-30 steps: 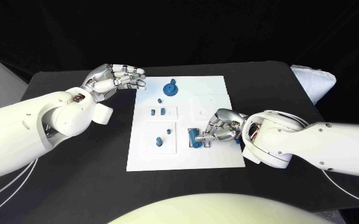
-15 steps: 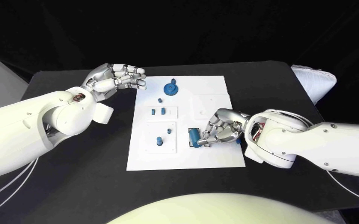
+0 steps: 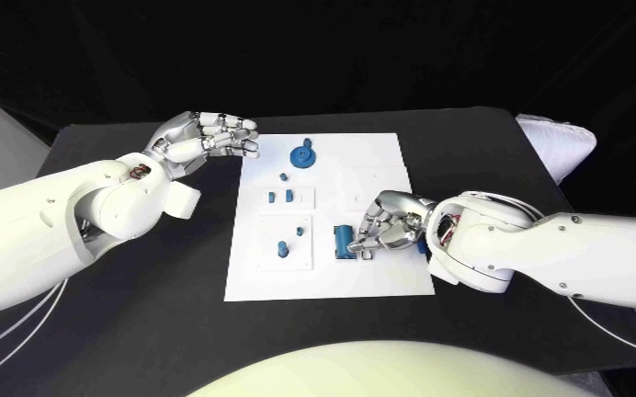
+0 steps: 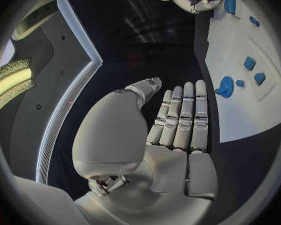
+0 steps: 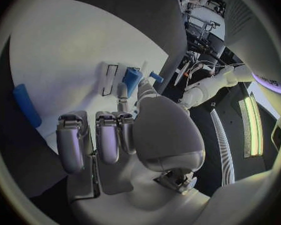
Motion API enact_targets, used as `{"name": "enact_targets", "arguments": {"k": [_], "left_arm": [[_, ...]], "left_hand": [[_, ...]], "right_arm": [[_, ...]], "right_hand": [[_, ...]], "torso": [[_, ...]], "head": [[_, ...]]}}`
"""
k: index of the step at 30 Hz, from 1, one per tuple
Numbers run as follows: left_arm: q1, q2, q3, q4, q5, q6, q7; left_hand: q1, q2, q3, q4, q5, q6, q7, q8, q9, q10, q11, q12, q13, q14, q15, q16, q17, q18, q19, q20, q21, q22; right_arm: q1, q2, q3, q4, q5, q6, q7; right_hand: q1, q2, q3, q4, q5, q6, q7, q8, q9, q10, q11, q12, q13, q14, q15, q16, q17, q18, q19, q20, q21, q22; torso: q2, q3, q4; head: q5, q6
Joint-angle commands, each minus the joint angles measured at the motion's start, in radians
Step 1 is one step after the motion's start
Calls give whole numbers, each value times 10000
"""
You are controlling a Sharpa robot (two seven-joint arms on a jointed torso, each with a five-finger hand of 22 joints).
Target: Assemble the parts on the task board
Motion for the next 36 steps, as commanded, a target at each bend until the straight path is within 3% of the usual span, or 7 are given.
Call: {"name": "enact_targets", "arguments": {"k": [1,13,24,36], "left_arm": [[-1,6,7,34,36,87,39],[-1,-16,7,47,36,76,30],[-1,-21,7,37,36,88,21],[-1,-27,7,9,36,93,21]], "left_hand": [[34,52,19,52,3,11,20,18,-11,29,63,-51,-4,97,5,-41,19,103,68,10,-56,-11],[34,56,21,53,4,11,21,18,-11,29,64,-51,-4,97,5,-41,20,103,68,10,-57,-11],[36,74,29,63,7,16,30,20,-15,31,69,-52,-4,95,8,-49,25,102,74,10,-64,-15],[36,74,29,63,7,16,30,20,-15,31,69,-52,-4,95,8,-49,25,102,74,10,-64,-15]], "right_arm": [[-35,98,-1,-72,-299,-56,-233],[-119,213,0,-161,-265,-92,-237],[-142,196,1,-24,-442,2,-75],[-146,-5,1,130,-498,-150,194]], "right_hand": [[66,46,64,9,65,-9,-26,25,-20,1065,-86,35,2631,993,-97,7,2406,-142,1046,-43,45,2635],[48,-8,64,23,121,-6,-20,19,-33,1065,-83,35,2631,990,-98,1,2393,-142,1046,-46,45,2635],[42,-618,102,59,71,69,-17,35,-79,1065,-80,35,2631,992,-96,3,2400,-142,1046,-46,45,2635],[-296,-668,197,75,-53,124,-31,59,-96,1065,-90,35,2631,998,-102,14,2428,-142,1046,-49,45,2635]], "torso": [[0,4,-8],[0,20,-9],[5,21,-3],[1,17,-17]], "head": [[-16,11],[-53,19],[-60,-14],[-24,-9]]}}
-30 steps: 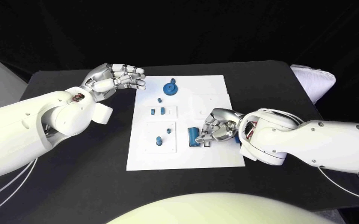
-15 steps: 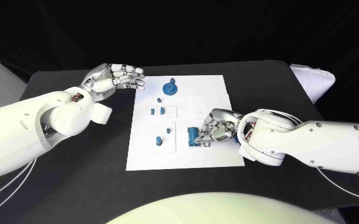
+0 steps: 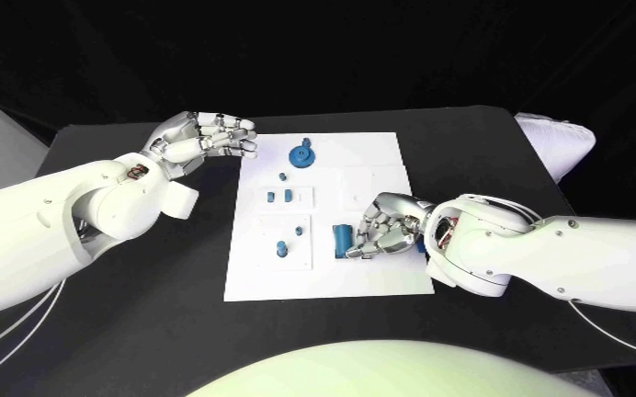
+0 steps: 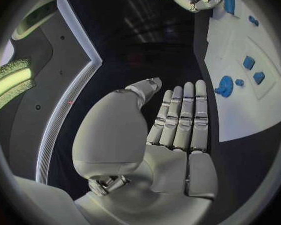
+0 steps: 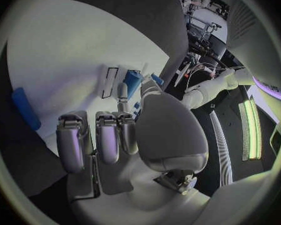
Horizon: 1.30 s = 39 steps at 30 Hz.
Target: Assemble the parts on the task board
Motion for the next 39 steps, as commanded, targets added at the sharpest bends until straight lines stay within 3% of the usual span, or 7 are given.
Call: {"name": "enact_targets", "arguments": {"k": [1,8,11,21,28,39], "left_arm": [[-1,5,6,10,36,99,51],[-1,0,6,12,36,104,50],[-1,-1,6,18,36,109,51],[-1,-17,6,31,36,123,48],[-1,-27,6,31,36,147,29],[-1,-35,6,34,36,158,25]], "left_hand": [[36,74,1,35,7,16,30,20,-17,31,68,-52,-4,95,8,-49,17,103,74,10,-65,-17],[36,74,1,35,7,16,30,20,-17,31,68,-52,-4,95,8,-49,17,103,74,10,-65,-17],[36,74,1,35,7,16,30,20,-17,31,68,-52,-4,95,8,-49,17,103,74,10,-65,-17],[36,74,1,35,7,16,30,20,-17,31,68,-52,-4,95,8,-49,17,103,74,10,-65,-17],[35,105,13,57,13,26,35,23,-26,36,74,-55,-3,97,12,-62,32,100,88,9,-82,-26],[49,120,26,55,19,29,31,24,-29,37,71,-57,-4,97,11,-66,36,101,92,7,-86,-28]], "right_arm": [[-13,-18,0,47,-158,110,276],[-14,18,0,36,-192,484,268],[-14,45,-1,10,-371,537,198],[-20,152,-1,-73,-655,426,-138],[-24,206,-1,-112,-711,187,-353],[-25,238,0,-143,-793,185,-492]], "right_hand": [[-96,-16,59,-15,-51,93,-3,60,-17,1027,-55,34,2635,998,-103,15,2428,-142,1047,-51,45,2630],[51,-83,164,-57,-67,84,-16,59,-28,1027,-66,34,2635,997,-112,12,2424,-142,1047,-57,45,2630],[408,-170,351,-76,-370,77,-11,57,-51,1027,-65,34,2635,995,-115,9,2416,-142,1047,-64,45,2630],[663,-2,580,-49,-469,87,-11,46,-84,1027,-67,34,2635,994,-118,6,2412,-142,1047,-67,45,2630],[210,334,644,-27,-285,99,-6,31,-125,1027,-60,34,2635,997,-111,11,2425,-142,1047,-63,45,2630],[182,353,648,-28,-267,99,-7,31,-128,1027,-61,34,2635,998,-112,12,2427,-142,1047,-63,45,2630]], "torso": [[-2,1,-5],[-1,-10,-2],[-7,-12,2],[-7,-12,8],[3,-7,0],[-5,-3,-5]], "head": [[13,3],[8,-11],[-19,-14],[-5,-13],[1,-19],[8,-49]]}}
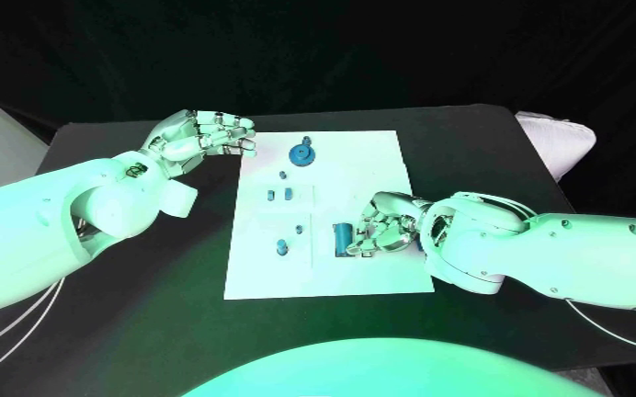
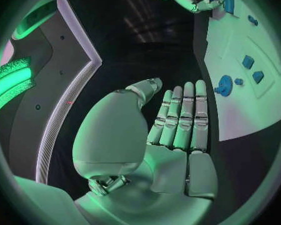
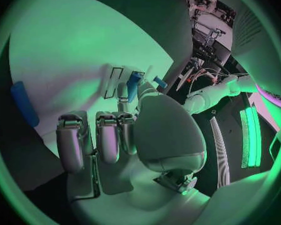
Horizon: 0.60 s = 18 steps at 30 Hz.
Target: Assemble the parts on the task board
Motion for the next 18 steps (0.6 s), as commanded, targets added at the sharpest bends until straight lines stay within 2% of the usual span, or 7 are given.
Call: {"name": "enact_targets", "arguments": {"k": [1,5,10,14,18], "left_arm": [[-1,5,6,25,36,150,46],[-1,3,6,26,36,153,44],[-1,3,6,22,36,152,42],[-1,4,6,22,36,143,41],[-1,9,6,19,36,127,42]], "left_hand": [[9,80,26,56,19,29,31,25,-13,-1,34,-57,-4,61,-25,-66,15,101,92,7,-19,-11],[19,85,32,52,22,30,29,25,-15,-1,33,-58,-4,61,-26,-69,17,101,94,5,-21,-12],[19,85,32,52,22,30,29,25,-15,-1,33,-58,-4,61,-26,-69,17,101,94,5,-21,-12],[19,85,32,52,22,30,29,25,-15,-1,33,-58,-4,61,-26,-69,17,101,94,5,-21,-12],[19,85,32,52,22,30,29,25,-15,-1,33,-58,-4,61,-26,-69,17,101,94,5,-21,-12]], "right_arm": [[-12,3,0,9,-186,19,-90],[-12,-10,1,25,-162,70,7],[-12,-93,1,69,76,-140,299],[-3,-364,2,165,463,-622,726],[155,-828,12,233,1276,-877,1248]], "right_hand": [[-44,24,56,13,54,69,22,31,-11,1027,-62,35,2631,997,-41,12,2427,-143,1047,-63,45,2635],[-76,-6,41,-3,76,64,20,29,-16,1027,-64,35,2631,998,-42,13,2430,-143,1047,-63,45,2635],[-147,-209,-41,-4,98,36,34,19,-28,1027,-56,35,2631,980,-38,-20,2355,-143,1047,-62,45,2635],[-168,-308,-43,-6,110,-463,218,-281,-148,1027,90,35,2631,983,68,-16,2364,-143,1047,0,45,2635],[-106,-333,-22,-24,45,-569,273,-358,-173,1027,144,35,2631,979,118,-25,2343,-143,1047,43,45,2635]], "torso": [[-6,4,-3],[-8,0,-3],[-5,2,1],[-6,-9,7],[-17,-15,-7]], "head": [[-3,-3],[-7,-2],[-24,14],[-50,36],[-108,62]]}}
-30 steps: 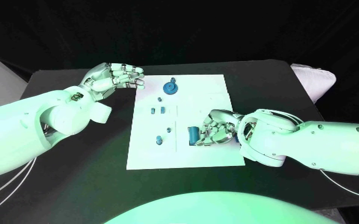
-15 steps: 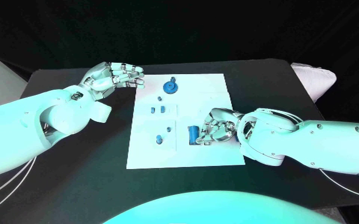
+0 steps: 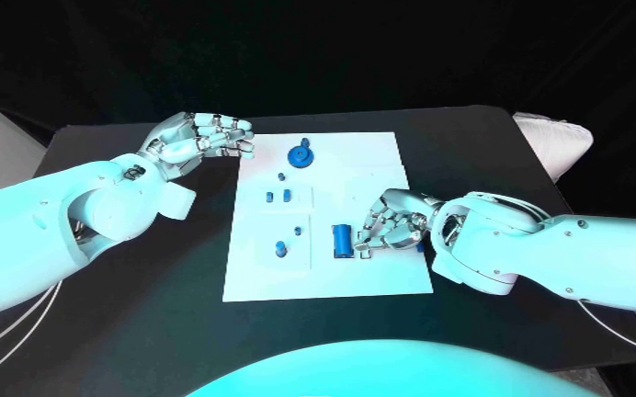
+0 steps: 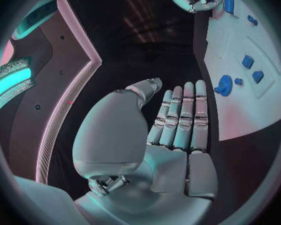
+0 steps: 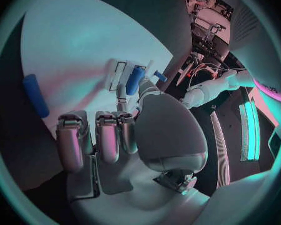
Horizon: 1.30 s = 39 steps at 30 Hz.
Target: Assemble the parts on the task board
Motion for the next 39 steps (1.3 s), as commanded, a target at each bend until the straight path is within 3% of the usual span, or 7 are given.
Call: {"name": "enact_targets", "arguments": {"k": [1,3,9,13,21,29,39], "left_arm": [[-1,21,6,20,36,123,53],[-1,32,5,18,36,119,56],[-2,39,2,23,37,143,62],[-7,38,-3,11,40,151,68],[-34,95,-8,-6,45,190,66],[-40,129,-10,-20,47,176,64],[-42,128,-11,-8,48,178,51]], "left_hand": [[19,85,32,52,22,30,29,25,-16,0,33,-58,-4,61,-26,-69,10,101,94,5,-21,-13],[19,85,32,52,22,30,29,25,-16,0,33,-58,-4,61,-26,-69,10,101,94,5,-21,-13],[19,85,32,52,22,30,29,25,-16,0,33,-58,-4,61,-26,-69,10,101,94,5,-21,-13],[19,85,32,52,22,30,29,25,-16,0,33,-58,-4,61,-26,-69,10,101,94,5,-21,-13],[19,85,32,52,22,30,29,25,-16,0,33,-58,-4,61,-26,-69,10,101,94,5,-21,-13],[27,86,39,51,20,33,29,26,-23,4,33,-60,-4,62,-26,-78,20,99,102,2,-29,-16],[27,86,39,51,20,33,29,26,-23,4,33,-60,-4,62,-26,-78,20,99,102,2,-29,-16]], "right_arm": [[186,-378,12,23,1190,-525,993],[341,-663,13,-29,1521,-516,1220],[631,-1469,13,-348,1875,-466,1621],[694,-1954,10,-400,1784,-378,1556],[720,-2576,3,-124,1214,-160,910],[683,-2716,-5,-149,649,209,362],[336,-2264,-7,-357,-104,537,-131]], "right_hand": [[129,-63,17,-46,-47,-116,23,-76,-20,1030,96,34,2633,974,96,-31,2330,-142,1047,65,46,2628],[239,-79,49,-68,-22,-148,47,-107,-28,1030,119,34,2633,968,117,-43,2303,-142,1047,88,46,2628],[555,-128,132,-122,78,-197,93,-174,-45,1030,163,34,2633,948,160,-80,2222,-110,1008,138,-107,2576],[613,-150,142,-129,115,-184,96,-178,-45,1030,168,34,2633,929,165,-116,2143,-72,961,147,-291,2513],[629,-202,123,-67,157,-152,106,-195,-49,992,181,-48,2594,877,179,-211,1947,0,868,168,-643,2394],[372,-243,1,9,205,41,52,-141,-23,880,139,-287,2481,831,151,-305,1779,54,796,166,-914,2302],[-148,-320,-216,33,215,139,-3,-111,-3,887,91,-281,2483,847,107,-294,1824,39,821,128,-848,2325]], "torso": [[-16,-11,-13],[-21,-15,-15],[-27,-13,-58],[-41,-11,-116],[-42,-11,-110],[-30,-14,-99],[-40,-8,-103]], "head": [[-82,35],[-123,49],[-467,109],[-514,115],[-631,109],[-785,114],[-764,53]]}}
